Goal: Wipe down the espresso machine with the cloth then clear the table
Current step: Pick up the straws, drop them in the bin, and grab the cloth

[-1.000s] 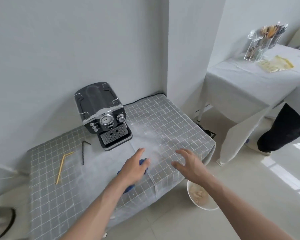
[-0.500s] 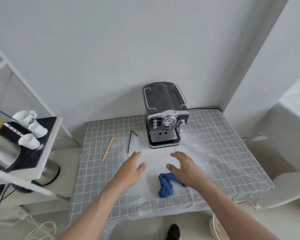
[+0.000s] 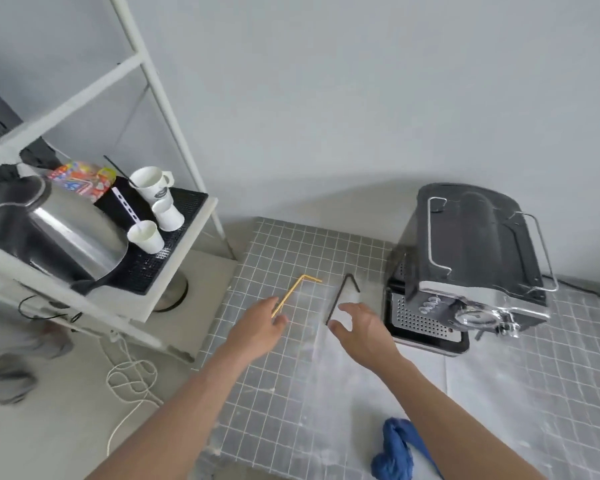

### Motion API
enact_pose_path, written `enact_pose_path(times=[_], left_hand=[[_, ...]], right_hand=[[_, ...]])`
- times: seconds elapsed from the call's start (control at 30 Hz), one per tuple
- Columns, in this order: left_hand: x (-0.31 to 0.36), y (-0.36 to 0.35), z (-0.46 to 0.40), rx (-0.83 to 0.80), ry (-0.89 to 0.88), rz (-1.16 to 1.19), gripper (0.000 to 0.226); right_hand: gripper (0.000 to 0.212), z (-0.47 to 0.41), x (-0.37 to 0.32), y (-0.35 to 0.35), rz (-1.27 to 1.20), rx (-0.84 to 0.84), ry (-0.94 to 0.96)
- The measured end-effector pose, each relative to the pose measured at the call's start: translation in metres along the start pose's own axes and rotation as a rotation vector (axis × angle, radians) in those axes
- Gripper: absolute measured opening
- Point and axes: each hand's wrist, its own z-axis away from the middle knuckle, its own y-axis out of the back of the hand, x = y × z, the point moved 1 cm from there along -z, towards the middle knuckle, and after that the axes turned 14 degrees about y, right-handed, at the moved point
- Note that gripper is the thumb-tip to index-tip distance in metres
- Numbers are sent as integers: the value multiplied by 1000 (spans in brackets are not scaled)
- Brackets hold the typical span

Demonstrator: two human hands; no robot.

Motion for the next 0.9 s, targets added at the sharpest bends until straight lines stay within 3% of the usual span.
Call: enact_pose_path(times=[0.23,0.4,0.67,0.9], left_hand=[[-5,-11,-70,66,133,-132,47],[4,-24,-101,73,186,-179,21],[9,-49,-118,88,225,-192,16],[7,-58,-109,61,265,-233,34]], right_hand=[[27,-76,24,-27,134,-103,-106],[32,-106,48,-38,243,-146,-234],[35,-119,57,-47,250,-127,-324],[24,-117,49,-43,333,-173,-309]])
